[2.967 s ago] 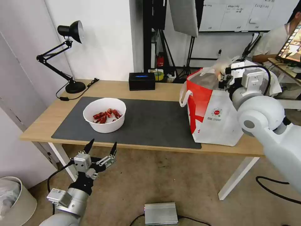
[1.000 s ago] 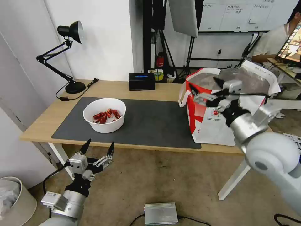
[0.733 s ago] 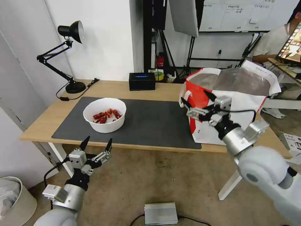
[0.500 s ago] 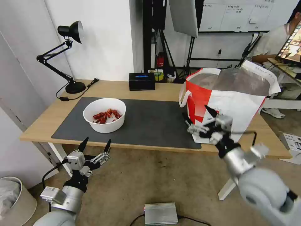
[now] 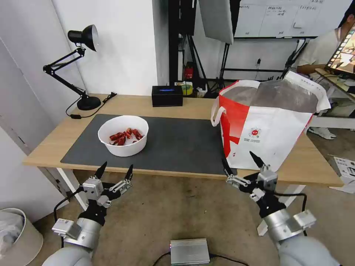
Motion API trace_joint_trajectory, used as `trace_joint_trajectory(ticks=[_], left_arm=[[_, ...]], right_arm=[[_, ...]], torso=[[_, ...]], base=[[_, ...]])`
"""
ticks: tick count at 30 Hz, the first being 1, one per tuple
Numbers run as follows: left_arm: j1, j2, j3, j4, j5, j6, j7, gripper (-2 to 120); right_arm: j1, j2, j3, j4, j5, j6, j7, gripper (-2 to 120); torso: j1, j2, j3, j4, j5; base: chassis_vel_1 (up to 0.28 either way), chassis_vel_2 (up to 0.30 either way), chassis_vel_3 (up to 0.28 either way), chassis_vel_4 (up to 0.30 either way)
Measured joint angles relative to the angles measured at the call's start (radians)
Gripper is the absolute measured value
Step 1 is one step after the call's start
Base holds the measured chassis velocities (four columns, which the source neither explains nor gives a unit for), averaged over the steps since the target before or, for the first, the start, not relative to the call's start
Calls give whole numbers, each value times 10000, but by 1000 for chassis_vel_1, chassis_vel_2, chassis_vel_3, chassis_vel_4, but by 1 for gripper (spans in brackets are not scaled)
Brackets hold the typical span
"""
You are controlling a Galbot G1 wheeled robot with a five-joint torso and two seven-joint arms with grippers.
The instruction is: Pick up the trash from the table and place it into the takeout bag.
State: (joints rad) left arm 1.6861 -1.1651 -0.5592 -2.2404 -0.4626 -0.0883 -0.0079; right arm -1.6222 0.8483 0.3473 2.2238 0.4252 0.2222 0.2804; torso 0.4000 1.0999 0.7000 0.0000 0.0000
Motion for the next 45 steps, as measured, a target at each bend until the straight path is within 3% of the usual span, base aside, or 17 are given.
trace_joint_trajectory(ticks=[10, 32, 39, 43, 45], left_arm=[[-28, -19, 28, 48, 0, 0, -3, 100], [-146, 69, -123, 64, -91, 66, -67, 100], [-714, 633, -380, 15, -690, 505, -704, 100], [-1086, 1356, -499, -246, -1685, 1293, -1333, 100], [-1534, 2118, -572, -437, -2870, 2280, -2044, 100]], right_arm=[[64, 418, -492, -405, -526, -216, 877, 100], [295, 606, -804, -778, -432, -493, 1327, 100], [297, 605, -804, -773, -428, -493, 1326, 100], [298, 602, -802, -768, -424, -494, 1323, 100], [298, 601, -801, -767, -422, -493, 1320, 100]], torso=[[0, 1, 0, 0, 0], [1, 0, 0, 0, 0], [1, 0, 0, 0, -1], [1, 0, 0, 0, 0], [1, 0, 1, 1, 0]], base=[[0, 0, 0, 0], [0, 0, 0, 0], [0, 0, 0, 0], [0, 0, 0, 0], [0, 0, 0, 0]])
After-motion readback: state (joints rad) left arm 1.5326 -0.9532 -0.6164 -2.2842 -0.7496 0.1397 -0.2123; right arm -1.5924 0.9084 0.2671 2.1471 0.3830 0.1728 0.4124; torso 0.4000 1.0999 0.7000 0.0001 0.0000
